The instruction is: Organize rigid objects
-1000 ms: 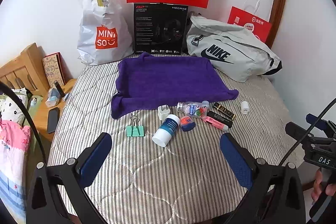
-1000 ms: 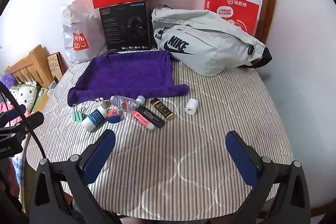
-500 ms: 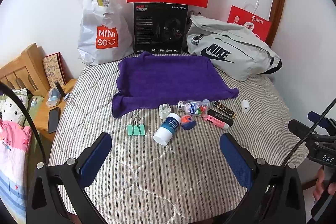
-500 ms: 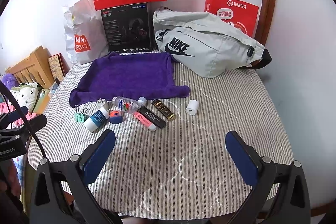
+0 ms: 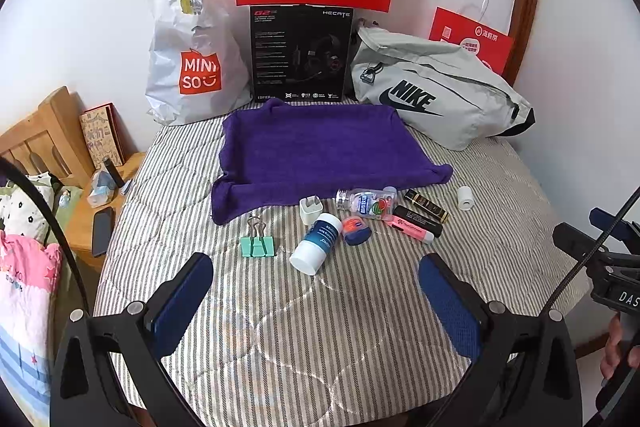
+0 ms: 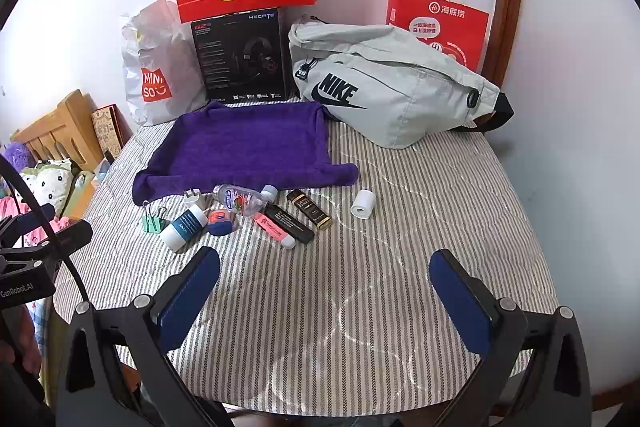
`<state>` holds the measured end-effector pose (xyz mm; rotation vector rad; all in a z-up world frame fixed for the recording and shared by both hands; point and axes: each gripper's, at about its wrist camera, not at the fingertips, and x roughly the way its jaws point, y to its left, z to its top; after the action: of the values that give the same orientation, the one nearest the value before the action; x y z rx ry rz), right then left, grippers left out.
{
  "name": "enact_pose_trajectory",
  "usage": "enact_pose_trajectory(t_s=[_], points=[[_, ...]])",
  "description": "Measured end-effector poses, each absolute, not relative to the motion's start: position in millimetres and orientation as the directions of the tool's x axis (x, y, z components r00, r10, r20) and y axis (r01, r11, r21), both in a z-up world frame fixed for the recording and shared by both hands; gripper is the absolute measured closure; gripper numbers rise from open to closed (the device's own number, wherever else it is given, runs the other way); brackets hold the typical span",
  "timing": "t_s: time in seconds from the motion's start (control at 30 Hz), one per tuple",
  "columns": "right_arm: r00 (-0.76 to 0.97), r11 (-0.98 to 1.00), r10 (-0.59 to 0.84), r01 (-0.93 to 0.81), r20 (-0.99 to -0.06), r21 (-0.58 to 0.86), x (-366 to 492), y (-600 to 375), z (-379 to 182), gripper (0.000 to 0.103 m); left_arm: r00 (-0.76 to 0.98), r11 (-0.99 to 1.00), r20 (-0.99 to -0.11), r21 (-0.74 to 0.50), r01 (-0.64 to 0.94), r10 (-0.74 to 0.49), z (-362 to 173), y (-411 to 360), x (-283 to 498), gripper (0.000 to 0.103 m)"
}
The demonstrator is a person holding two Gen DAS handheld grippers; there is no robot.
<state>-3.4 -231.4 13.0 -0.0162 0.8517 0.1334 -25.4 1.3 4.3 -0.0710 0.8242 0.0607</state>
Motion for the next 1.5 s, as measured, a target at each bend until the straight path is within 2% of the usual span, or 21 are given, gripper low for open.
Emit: enact_pose_trajectory(t_s=[1.5], points=[[0.656,0.993,0.103,-0.117,-0.747,0.034,-5.7,-239.7,13.2,0.000,0.675,0.997,-0.737,-0.033,-0.068,0.022,6.4,-1.9,-21.6,0.000]])
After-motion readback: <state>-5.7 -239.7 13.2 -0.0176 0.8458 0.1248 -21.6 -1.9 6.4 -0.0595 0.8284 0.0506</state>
